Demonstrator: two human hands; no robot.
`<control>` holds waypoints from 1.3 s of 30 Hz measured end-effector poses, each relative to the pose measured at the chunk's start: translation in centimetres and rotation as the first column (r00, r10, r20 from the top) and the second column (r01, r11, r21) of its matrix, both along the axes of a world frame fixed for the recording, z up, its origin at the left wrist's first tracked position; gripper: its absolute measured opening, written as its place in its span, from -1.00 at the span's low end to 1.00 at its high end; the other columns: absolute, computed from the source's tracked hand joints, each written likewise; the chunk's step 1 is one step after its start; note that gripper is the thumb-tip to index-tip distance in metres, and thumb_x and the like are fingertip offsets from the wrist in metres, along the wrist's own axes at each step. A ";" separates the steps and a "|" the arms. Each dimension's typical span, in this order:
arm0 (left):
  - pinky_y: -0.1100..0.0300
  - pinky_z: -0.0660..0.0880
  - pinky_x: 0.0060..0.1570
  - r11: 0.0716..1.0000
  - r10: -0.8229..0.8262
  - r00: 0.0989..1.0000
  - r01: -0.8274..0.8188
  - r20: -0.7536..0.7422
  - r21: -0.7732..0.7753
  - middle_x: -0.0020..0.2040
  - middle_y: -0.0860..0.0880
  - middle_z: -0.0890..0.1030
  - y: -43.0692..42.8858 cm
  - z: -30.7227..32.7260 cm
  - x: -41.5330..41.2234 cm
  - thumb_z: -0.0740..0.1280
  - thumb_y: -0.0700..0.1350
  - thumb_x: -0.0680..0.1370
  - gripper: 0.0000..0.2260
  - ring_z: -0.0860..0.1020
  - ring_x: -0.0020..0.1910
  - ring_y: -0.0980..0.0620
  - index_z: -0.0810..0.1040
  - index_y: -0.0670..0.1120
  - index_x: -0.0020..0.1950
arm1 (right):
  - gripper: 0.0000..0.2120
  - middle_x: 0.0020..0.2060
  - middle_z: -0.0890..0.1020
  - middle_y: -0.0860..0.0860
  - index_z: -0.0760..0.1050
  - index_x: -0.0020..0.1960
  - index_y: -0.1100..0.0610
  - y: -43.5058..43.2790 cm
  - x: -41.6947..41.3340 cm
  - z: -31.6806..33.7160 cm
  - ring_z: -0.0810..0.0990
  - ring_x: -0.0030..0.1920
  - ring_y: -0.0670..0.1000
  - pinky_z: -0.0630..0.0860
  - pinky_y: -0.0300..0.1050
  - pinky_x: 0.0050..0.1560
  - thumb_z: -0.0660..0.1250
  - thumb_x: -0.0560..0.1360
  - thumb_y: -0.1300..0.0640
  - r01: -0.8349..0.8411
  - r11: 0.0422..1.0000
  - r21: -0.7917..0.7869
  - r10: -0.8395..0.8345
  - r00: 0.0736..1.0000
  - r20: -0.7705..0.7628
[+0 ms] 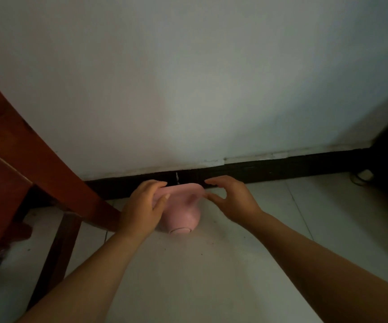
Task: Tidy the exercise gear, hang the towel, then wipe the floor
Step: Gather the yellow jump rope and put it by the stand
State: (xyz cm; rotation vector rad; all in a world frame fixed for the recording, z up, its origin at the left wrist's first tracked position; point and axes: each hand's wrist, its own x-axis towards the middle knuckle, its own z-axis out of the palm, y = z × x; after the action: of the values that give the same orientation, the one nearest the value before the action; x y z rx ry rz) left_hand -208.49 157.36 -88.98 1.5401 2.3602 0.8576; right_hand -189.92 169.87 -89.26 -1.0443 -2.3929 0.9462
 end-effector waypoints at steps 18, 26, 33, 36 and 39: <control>0.18 0.35 0.16 0.848 -0.398 0.741 0.521 0.541 -0.091 0.06 0.15 0.52 7.3 3.4 19.1 0.32 0.04 0.52 -0.81 0.46 0.21 0.08 0.46 0.18 0.13 | -0.51 0.30 0.42 -0.08 0.31 0.37 -0.07 -4.0 23.3 9.7 0.42 0.23 -0.09 0.36 -0.20 0.20 0.19 0.50 -0.24 0.371 0.926 -0.072 -0.312 0.859 0.406; 0.22 0.30 0.18 0.617 -0.649 0.569 0.782 0.504 -0.089 0.17 0.24 0.47 8.1 7.3 26.8 0.29 0.13 0.50 -0.77 0.39 0.25 0.23 0.39 0.29 0.13 | -0.47 0.38 0.36 -0.07 0.28 0.41 -0.04 -8.4 31.8 12.7 0.35 0.33 -0.05 0.27 -0.18 0.28 0.09 0.53 -0.25 0.462 0.887 -0.021 -0.399 0.788 0.468; 0.21 0.33 0.16 0.540 -0.736 0.519 0.838 0.435 -0.085 0.14 0.28 0.49 7.8 11.1 34.1 0.20 0.31 0.43 -0.72 0.41 0.22 0.26 0.41 0.34 0.12 | -0.43 0.32 0.42 -0.06 0.32 0.39 -0.02 -10.1 38.2 14.0 0.44 0.22 -0.06 0.39 -0.17 0.19 0.05 0.50 -0.29 0.491 0.871 -0.028 -0.441 0.804 0.398; 0.21 0.36 0.11 0.570 -0.710 0.519 0.821 0.476 -0.046 0.08 0.30 0.52 6.8 12.2 37.8 0.19 0.32 0.41 -0.74 0.43 0.18 0.28 0.44 0.36 0.06 | -0.45 0.28 0.46 -0.06 0.35 0.37 0.00 -10.7 42.1 15.1 0.48 0.18 -0.06 0.45 -0.15 0.15 0.06 0.50 -0.28 0.563 0.826 -0.035 -0.518 0.781 0.349; 0.25 0.33 0.08 0.549 -0.728 0.506 0.834 0.463 -0.048 0.09 0.27 0.52 5.3 13.4 41.7 0.23 0.18 0.53 -0.85 0.44 0.18 0.25 0.44 0.31 0.09 | -0.44 0.28 0.47 -0.06 0.37 0.36 -0.01 -12.0 46.1 16.1 0.46 0.21 -0.05 0.46 -0.13 0.15 0.03 0.49 -0.29 0.591 0.805 -0.047 -0.549 0.773 0.319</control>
State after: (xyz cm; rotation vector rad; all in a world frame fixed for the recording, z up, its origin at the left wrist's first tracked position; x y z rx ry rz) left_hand -166.80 162.71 -75.62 1.8310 1.1549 0.4979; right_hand -143.79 157.89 -73.15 -1.9466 -2.0022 0.7788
